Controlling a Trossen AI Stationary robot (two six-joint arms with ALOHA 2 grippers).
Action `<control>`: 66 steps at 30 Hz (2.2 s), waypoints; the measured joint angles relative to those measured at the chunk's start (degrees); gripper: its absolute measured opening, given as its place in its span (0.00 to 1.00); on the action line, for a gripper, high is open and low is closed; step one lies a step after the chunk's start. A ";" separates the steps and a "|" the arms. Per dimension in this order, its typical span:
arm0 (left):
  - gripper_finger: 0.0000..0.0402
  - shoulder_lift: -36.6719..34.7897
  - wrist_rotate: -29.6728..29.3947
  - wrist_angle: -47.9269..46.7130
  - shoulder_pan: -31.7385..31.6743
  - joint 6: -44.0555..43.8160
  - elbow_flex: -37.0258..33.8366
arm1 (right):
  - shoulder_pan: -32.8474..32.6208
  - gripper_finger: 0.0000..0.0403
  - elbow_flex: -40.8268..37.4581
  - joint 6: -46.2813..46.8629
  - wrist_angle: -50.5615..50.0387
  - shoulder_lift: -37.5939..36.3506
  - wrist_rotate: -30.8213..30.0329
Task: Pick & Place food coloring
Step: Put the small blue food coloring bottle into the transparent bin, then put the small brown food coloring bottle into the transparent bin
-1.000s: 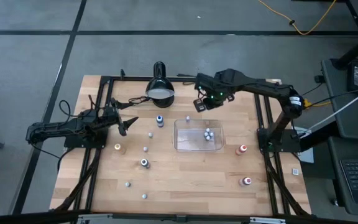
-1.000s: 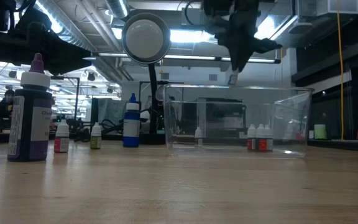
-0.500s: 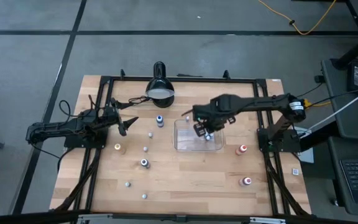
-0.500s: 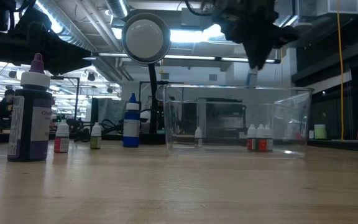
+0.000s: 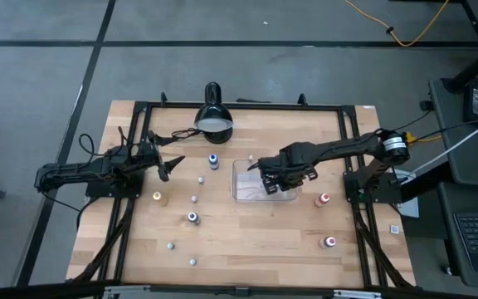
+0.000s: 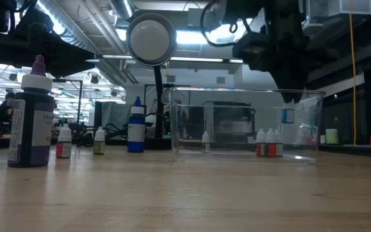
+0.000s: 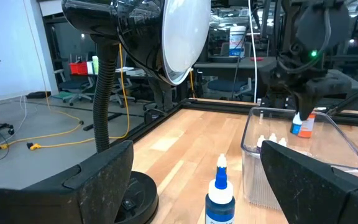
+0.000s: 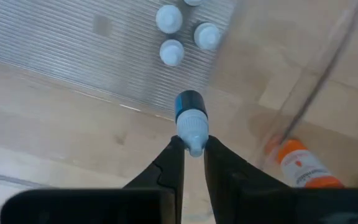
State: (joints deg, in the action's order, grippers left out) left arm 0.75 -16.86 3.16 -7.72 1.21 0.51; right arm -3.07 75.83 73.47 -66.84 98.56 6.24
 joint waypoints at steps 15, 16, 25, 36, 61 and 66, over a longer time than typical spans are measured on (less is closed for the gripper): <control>0.87 0.00 0.02 0.00 0.01 0.00 -0.01 | 1.60 0.14 -4.11 -0.50 7.47 4.02 2.55; 0.87 0.00 0.02 0.01 0.01 0.02 -0.01 | 1.95 0.14 -4.11 -0.87 7.69 4.09 2.51; 0.86 0.00 0.00 0.00 0.02 0.00 -0.02 | 4.07 0.14 -5.66 -2.67 8.86 4.09 1.72; 0.87 -0.01 0.02 0.01 0.00 0.01 -0.01 | 3.98 0.17 -6.66 -3.68 9.88 4.09 1.84; 0.86 0.00 0.02 0.00 0.00 0.02 -0.02 | 3.39 0.29 3.60 -8.70 -0.07 3.81 -2.38; 0.87 -0.01 0.01 0.00 0.01 0.01 -0.01 | 3.39 0.29 8.51 -9.53 -4.87 3.78 -7.32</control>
State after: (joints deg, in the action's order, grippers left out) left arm 0.75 -16.85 3.16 -7.72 1.23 0.50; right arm 0.32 84.34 63.94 -71.70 102.35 -1.08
